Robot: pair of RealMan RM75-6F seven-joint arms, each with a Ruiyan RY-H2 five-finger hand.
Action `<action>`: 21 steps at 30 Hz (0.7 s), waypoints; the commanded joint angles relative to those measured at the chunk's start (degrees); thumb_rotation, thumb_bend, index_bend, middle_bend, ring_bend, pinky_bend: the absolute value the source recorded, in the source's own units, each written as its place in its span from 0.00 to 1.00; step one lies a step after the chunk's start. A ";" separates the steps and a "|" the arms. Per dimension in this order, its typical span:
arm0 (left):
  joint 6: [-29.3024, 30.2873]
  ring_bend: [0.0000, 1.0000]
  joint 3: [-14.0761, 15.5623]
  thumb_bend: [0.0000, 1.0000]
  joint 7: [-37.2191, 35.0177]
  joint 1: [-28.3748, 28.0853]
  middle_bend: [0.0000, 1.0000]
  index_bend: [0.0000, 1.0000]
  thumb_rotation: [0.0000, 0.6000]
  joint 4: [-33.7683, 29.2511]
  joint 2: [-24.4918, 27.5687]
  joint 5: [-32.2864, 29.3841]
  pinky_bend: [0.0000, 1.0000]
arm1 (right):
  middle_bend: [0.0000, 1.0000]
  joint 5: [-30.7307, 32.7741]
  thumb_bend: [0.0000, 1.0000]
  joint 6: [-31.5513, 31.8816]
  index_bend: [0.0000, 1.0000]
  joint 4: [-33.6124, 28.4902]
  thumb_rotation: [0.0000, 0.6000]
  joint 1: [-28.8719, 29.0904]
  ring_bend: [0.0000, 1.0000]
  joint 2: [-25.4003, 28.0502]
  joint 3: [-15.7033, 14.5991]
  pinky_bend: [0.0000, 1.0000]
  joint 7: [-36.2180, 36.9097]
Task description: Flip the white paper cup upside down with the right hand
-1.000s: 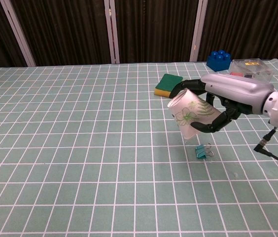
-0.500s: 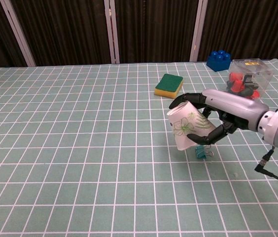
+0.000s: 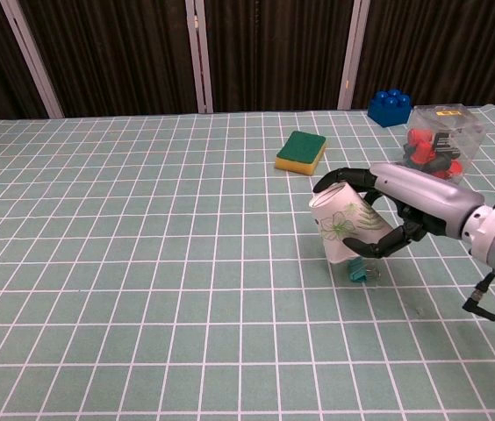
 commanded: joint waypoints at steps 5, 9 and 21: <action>-0.06 0.00 0.00 0.00 0.03 -0.02 0.00 0.00 1.00 -0.03 0.00 -0.07 0.00 | 0.12 -0.71 0.32 -1.10 0.14 -0.22 1.00 -0.66 0.00 1.18 -1.18 0.13 2.36; 0.07 0.00 0.00 0.00 0.07 0.01 0.00 0.00 1.00 -0.12 0.01 0.02 0.00 | 0.07 -1.79 0.31 -1.51 0.11 -0.65 1.00 -1.11 0.00 2.59 -2.24 0.08 3.54; 0.23 0.00 0.20 0.00 0.17 0.09 0.00 0.00 1.00 -0.39 0.07 0.53 0.00 | 0.03 -3.94 0.30 -0.97 0.07 -3.00 1.00 -2.95 0.00 5.94 -4.48 0.03 5.84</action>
